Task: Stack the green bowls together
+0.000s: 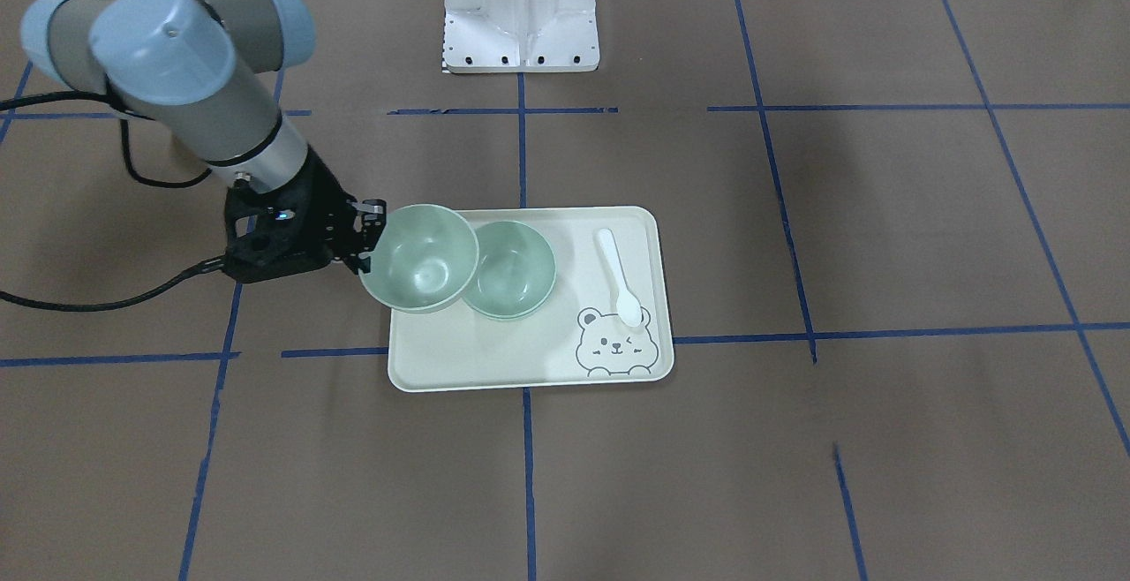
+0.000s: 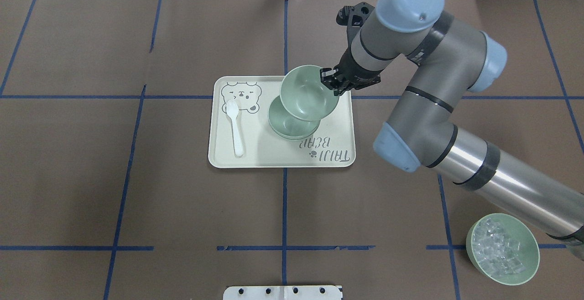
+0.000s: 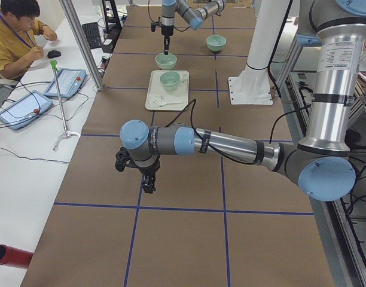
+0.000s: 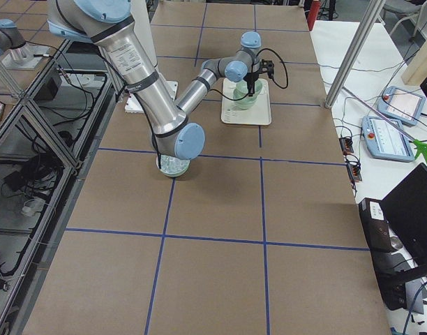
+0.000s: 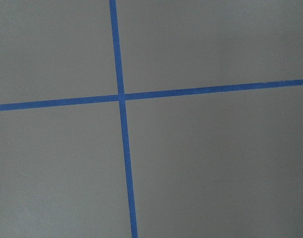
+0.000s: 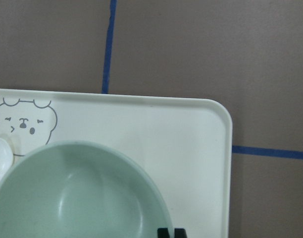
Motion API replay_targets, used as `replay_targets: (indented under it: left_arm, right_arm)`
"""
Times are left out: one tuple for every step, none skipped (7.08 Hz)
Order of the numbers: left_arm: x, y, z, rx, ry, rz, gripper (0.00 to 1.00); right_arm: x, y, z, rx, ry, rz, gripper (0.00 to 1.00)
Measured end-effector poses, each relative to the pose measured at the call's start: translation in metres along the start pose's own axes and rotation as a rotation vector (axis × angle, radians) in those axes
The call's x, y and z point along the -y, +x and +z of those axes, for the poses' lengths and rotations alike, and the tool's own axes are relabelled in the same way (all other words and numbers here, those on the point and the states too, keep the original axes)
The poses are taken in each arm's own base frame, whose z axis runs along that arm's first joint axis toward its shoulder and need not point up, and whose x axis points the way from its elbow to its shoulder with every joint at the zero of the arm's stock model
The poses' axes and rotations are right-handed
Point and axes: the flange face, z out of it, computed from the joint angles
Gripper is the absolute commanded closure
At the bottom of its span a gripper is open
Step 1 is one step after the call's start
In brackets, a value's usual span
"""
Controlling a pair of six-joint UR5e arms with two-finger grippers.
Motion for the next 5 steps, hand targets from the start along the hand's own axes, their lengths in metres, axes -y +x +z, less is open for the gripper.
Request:
replay_targets:
  left_arm:
    - [0.0,0.0,0.0,0.0,0.001,0.0,0.0]
    - [0.001,0.001,-0.001,-0.001,0.002,0.001,0.0]
    - [0.001,0.001,-0.001,-0.001,0.002,0.002,0.0]
    - [0.001,0.001,-0.001,-0.001,0.003,0.002,0.0]
    - [0.001,0.001,-0.001,-0.001,0.003,0.002,0.0]
  right_arm:
    - [-0.008,-0.02,0.017,-0.02,0.004,0.005,1.0]
    - [-0.014,-0.028,0.031,-0.038,0.003,0.005,1.0]
    - [-0.016,-0.029,0.04,-0.054,0.002,0.007,1.0]
    - [-0.015,-0.028,0.048,-0.069,0.002,0.01,1.0]
    - [-0.014,-0.027,0.054,-0.081,0.0,0.011,0.21]
